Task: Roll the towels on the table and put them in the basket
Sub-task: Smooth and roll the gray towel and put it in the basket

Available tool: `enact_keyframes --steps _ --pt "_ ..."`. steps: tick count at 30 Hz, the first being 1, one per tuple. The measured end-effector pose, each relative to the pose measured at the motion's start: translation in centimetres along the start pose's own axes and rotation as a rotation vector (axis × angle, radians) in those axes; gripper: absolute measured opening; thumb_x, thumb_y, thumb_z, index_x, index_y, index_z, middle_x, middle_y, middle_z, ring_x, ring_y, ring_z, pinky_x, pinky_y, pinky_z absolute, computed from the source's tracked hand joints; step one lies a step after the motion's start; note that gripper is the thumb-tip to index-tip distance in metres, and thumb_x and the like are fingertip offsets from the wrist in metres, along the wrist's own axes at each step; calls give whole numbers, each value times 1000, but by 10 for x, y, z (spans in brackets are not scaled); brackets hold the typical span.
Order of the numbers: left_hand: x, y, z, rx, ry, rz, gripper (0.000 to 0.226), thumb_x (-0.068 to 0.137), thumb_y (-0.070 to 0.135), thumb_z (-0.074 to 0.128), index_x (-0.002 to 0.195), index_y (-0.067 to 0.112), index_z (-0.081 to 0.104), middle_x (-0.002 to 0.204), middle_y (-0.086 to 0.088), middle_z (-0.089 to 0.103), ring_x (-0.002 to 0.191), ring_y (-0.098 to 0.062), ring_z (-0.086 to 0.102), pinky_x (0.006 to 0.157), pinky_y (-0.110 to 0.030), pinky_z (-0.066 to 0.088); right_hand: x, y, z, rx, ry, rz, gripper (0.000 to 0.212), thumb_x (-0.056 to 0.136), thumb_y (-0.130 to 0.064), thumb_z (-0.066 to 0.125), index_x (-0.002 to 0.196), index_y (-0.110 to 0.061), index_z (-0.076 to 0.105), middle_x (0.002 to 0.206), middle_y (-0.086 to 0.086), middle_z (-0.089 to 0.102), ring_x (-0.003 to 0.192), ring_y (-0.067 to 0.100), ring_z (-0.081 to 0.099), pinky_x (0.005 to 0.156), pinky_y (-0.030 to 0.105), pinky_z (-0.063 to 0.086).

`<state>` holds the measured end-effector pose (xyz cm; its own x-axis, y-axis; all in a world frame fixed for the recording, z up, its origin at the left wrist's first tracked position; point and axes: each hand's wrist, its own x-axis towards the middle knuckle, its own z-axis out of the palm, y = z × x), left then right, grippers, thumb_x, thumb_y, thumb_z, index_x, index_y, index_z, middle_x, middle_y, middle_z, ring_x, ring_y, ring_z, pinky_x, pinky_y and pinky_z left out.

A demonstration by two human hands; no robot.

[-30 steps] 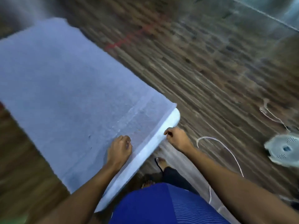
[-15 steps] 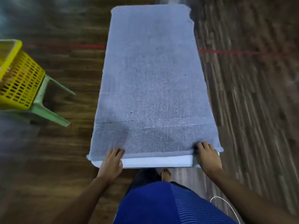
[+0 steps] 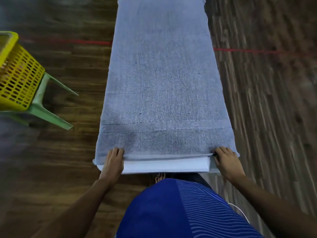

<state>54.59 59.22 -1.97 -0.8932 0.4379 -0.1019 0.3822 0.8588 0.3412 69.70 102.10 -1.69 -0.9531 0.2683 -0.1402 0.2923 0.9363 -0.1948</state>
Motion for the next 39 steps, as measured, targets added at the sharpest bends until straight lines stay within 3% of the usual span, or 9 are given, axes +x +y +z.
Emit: enact_keyframes --steps 4,10,14,18,21,25,29,33,39 --pt "2 -4 -7 90 -11 -12 51 51 -19 60 92 9 50 88 -11 48 76 -29 43 63 -43 43 -5 6 1 8 -13 -20 32 75 2 67 103 -14 64 95 6 60 86 31 56 71 44 46" --pt "-12 -28 -11 30 43 -155 41 64 -19 61 98 3 66 98 -13 62 92 -34 52 77 -46 44 -13 20 -6 59 44 27 22 82 0 61 99 -13 66 98 4 62 84 30 56 72 42 48" --pt "-19 -46 -18 -70 108 -246 38 67 -19 59 98 0 70 99 -16 64 95 -33 51 80 -45 47 -19 18 -5 98 21 58 39 69 6 71 101 -16 66 94 3 66 81 30 58 70 40 48" --pt "-11 -56 -23 -64 146 -275 27 73 -12 54 88 0 72 93 -13 63 92 -34 51 80 -47 43 -25 14 0 132 -10 135 21 86 -12 55 103 -19 65 99 0 63 90 27 56 77 41 43" --pt "0 -59 -28 -10 140 -310 24 78 0 46 84 5 69 82 -11 63 82 -36 55 79 -47 37 -15 11 -6 130 -29 187 30 88 -27 34 97 -22 62 94 -3 58 94 25 54 85 38 30" --pt "24 -59 -33 -18 32 -398 18 85 -2 47 85 15 54 80 -5 61 85 -33 55 88 -48 29 16 9 -17 136 -96 318 11 94 -20 44 90 -25 54 99 3 62 101 27 54 92 41 26" --pt "36 -51 -34 153 37 -406 23 80 2 59 101 10 54 104 -18 50 101 -40 43 90 -55 32 22 7 -13 -75 61 304 17 78 -13 67 93 -10 60 99 15 55 92 35 50 83 47 32" --pt "33 -44 -30 89 46 -216 30 66 -15 59 91 3 56 93 -17 50 86 -39 47 67 -47 42 13 8 -8 91 65 112 17 75 9 63 86 -3 58 88 14 52 78 37 53 65 44 44" --pt "5 -39 -21 245 6 -125 45 71 1 61 116 -1 59 113 -19 58 100 -38 51 84 -54 43 -11 9 1 57 5 46 32 77 4 67 105 -8 57 112 12 54 98 31 52 82 44 48"
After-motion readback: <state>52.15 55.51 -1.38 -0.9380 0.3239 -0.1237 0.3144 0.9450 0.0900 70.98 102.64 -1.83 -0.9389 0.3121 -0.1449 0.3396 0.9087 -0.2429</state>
